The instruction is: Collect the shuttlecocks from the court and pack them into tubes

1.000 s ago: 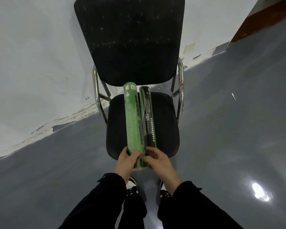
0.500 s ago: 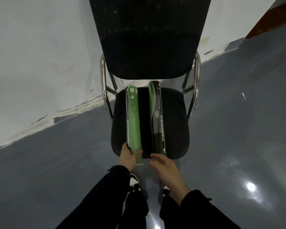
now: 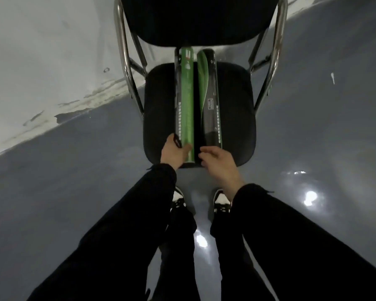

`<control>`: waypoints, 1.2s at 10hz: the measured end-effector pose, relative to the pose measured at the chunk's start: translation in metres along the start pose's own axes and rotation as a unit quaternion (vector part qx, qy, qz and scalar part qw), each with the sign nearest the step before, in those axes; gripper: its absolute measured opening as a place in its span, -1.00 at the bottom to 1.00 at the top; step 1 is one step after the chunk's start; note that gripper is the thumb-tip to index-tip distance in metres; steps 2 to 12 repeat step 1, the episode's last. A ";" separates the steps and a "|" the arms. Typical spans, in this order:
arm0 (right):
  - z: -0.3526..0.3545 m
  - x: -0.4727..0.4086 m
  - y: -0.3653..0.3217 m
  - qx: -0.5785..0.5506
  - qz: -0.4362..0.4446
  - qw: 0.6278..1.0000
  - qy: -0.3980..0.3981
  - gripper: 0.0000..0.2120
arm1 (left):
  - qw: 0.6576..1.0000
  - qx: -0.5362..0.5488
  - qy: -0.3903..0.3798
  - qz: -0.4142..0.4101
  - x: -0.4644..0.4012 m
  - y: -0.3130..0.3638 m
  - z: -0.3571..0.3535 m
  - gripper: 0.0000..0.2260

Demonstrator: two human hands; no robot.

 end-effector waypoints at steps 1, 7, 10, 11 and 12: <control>0.004 -0.002 -0.002 -0.033 -0.004 0.999 0.038 -0.89 | 0.996 0.018 0.084 -0.022 0.012 0.018 0.018 -0.78; 0.004 -0.002 -0.002 -0.033 -0.004 0.999 0.038 -0.89 | 0.996 0.018 0.084 -0.022 0.012 0.018 0.018 -0.78; 0.004 -0.002 -0.002 -0.033 -0.004 0.999 0.038 -0.89 | 0.996 0.018 0.084 -0.022 0.012 0.018 0.018 -0.78; 0.004 -0.002 -0.002 -0.033 -0.004 0.999 0.038 -0.89 | 0.996 0.018 0.084 -0.022 0.012 0.018 0.018 -0.78; 0.004 -0.002 -0.002 -0.033 -0.004 0.999 0.038 -0.89 | 0.996 0.018 0.084 -0.022 0.012 0.018 0.018 -0.78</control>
Point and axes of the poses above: each hand's wrist, its own x-axis away from the middle knuckle, its own z-axis out of the back of the hand, y = z × x, the point moved 7 cm from there along -x, towards the middle knuckle, and after that the axes turned 13 degrees about y, right-handed, at the moved point
